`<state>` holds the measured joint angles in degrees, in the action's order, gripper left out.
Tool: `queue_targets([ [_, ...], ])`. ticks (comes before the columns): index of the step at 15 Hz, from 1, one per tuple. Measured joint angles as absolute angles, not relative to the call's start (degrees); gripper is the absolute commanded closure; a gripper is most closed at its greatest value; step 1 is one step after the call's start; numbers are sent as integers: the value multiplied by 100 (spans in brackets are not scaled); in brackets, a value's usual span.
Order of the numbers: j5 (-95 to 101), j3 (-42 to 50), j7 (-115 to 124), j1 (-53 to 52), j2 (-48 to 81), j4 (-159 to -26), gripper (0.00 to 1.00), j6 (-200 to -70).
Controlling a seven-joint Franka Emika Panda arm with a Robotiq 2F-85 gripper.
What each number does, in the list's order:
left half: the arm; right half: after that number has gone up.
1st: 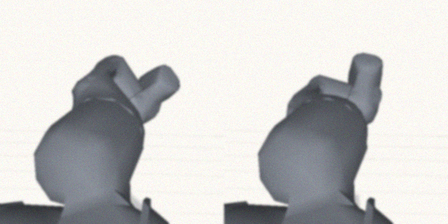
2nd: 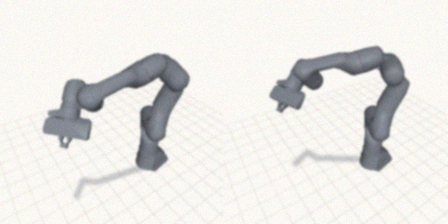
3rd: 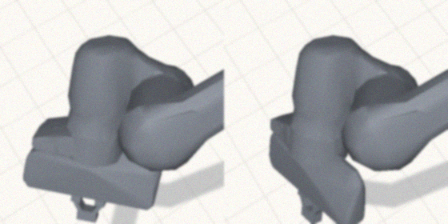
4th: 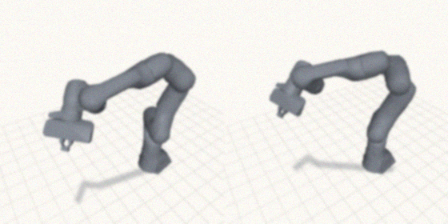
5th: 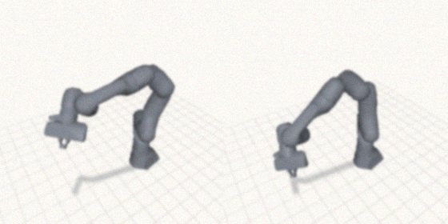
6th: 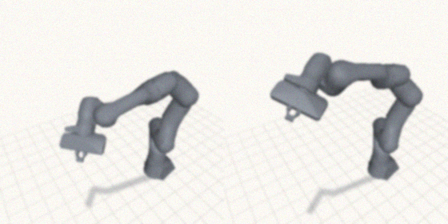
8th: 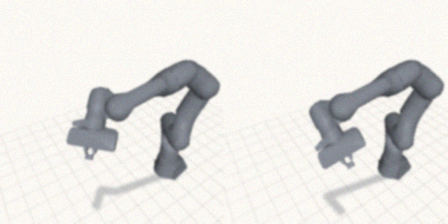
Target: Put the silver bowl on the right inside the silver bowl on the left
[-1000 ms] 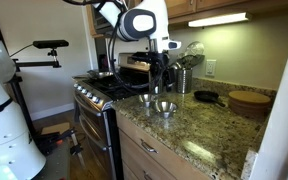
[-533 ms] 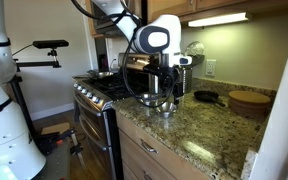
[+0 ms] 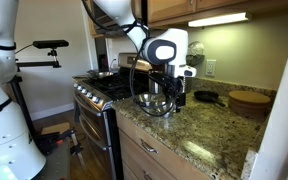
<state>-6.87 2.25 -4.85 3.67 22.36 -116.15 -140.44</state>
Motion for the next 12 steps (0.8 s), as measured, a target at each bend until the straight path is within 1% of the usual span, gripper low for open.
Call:
queue_targets([
  [6, -868, 136, -485, 449, 2608, -11382, 0, -14041],
  [7, -876, 120, -485, 462, 2653, -11369, 6, -14041],
  [8, -889, 109, -485, 469, 2688, -11360, 27, -14041],
  [10, -909, 98, -485, 474, 2751, -11344, 32, -14041],
  [12, -909, 97, -485, 476, 2778, -11334, 44, -14041],
])
